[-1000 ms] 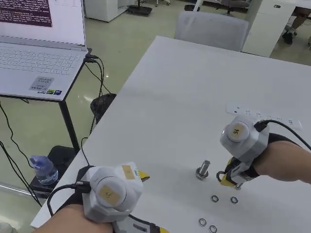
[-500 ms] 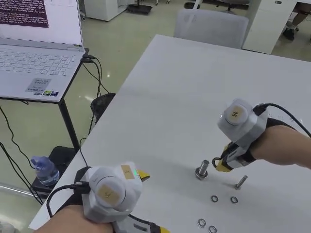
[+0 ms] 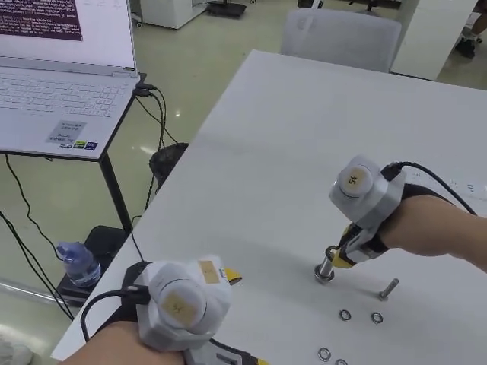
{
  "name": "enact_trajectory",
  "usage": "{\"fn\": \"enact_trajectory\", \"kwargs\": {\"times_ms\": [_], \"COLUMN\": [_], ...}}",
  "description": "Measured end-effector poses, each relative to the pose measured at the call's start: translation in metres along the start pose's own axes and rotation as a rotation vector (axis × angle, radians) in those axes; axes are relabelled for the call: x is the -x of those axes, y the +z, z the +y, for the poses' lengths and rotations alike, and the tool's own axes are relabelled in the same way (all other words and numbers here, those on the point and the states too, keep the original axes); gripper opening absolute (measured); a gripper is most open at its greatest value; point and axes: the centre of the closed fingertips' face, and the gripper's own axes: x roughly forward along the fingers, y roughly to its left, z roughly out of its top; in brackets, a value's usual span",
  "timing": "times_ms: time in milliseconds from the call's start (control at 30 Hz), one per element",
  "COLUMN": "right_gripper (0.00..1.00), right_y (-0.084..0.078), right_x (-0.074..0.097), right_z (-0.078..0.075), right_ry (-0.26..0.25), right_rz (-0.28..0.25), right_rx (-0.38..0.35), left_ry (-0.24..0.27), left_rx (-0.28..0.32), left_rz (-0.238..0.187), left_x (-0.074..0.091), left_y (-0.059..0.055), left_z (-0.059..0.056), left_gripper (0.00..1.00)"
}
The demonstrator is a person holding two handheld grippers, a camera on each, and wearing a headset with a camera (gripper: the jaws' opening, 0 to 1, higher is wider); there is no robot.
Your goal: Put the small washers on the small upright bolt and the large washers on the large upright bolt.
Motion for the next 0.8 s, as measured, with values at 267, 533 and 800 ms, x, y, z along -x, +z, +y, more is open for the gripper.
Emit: {"fn": "enact_trajectory", "kwargs": {"times_ms": [267, 533, 800], "right_gripper": [0.21, 0.21, 0.21], "right_y": [-0.002, -0.003, -0.009], "right_x": [-0.009, -0.018, -0.030], "right_z": [0.001, 0.002, 0.004], "right_ry": [0.005, 0.011, 0.016], "right_rz": [0.023, 0.035, 0.063], "right_rx": [0.007, 0.009, 0.021], "left_ry": [-0.004, -0.002, -0.003], "left_rx": [0.007, 0.002, 0.005], "left_rz": [-0.001, -0.001, 0.004], "left_x": [0.000, 0.001, 0.002], "left_y": [-0.001, 0.000, -0.004], "left_z": [0.002, 0.003, 0.001], "left_gripper": [0.83, 0.83, 0.82]}}
